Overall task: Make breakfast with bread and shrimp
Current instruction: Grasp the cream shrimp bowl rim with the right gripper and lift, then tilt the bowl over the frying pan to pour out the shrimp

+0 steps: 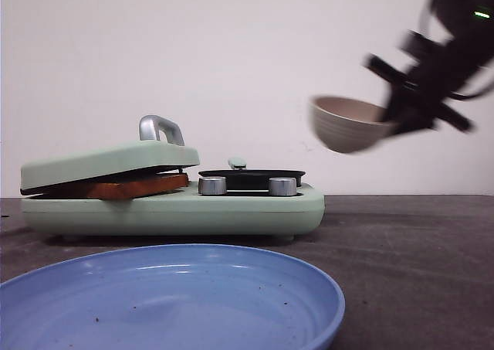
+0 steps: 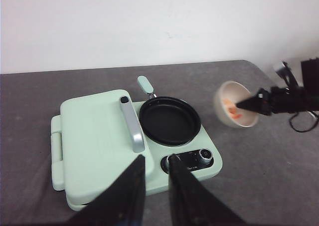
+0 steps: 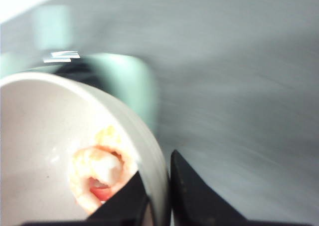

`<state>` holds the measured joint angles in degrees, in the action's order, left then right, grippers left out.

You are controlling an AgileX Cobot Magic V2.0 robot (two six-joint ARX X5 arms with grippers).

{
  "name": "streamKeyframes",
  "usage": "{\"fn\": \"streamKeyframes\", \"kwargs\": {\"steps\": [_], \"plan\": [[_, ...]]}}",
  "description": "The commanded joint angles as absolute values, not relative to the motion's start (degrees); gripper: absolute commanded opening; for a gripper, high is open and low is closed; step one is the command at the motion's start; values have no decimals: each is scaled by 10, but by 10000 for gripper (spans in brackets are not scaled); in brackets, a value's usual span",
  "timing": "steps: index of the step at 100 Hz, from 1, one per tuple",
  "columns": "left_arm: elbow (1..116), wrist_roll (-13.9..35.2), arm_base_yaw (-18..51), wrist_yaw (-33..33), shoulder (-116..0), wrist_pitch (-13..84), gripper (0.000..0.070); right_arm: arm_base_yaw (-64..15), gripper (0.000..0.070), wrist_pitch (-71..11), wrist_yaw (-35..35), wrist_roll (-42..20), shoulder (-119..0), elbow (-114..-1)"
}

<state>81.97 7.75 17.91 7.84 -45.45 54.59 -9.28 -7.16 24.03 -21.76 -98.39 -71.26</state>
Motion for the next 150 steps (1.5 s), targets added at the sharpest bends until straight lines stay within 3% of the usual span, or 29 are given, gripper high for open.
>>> {"fn": "streamKeyframes", "kwargs": {"steps": [1, 18, 35, 70, 96, 120, 150], "plan": [[827, 66, 183, 79, -460, 540, 0, -133, 0, -44, 209, -209, -985, -736], [827, 67, 190, 79, -459, 540, 0, -217, 0, 44, 126, -197, -991, -749], [827, 67, 200, 79, -456, 541, 0, -255, 0, 114, 35, -136, -1009, -750], [827, 67, 225, 79, -456, 548, 0, -262, 0, 121, -61, 20, -1031, -750], [827, 67, 230, 79, -456, 559, 0, -283, 0, 183, -135, 133, -1031, -750], [827, 67, 230, 79, -456, 562, 0, -310, 0, 233, -153, 263, -1035, -750], [827, 70, 230, 79, -456, 564, 0, -321, 0, 265, -187, 361, -1063, -789]]}}
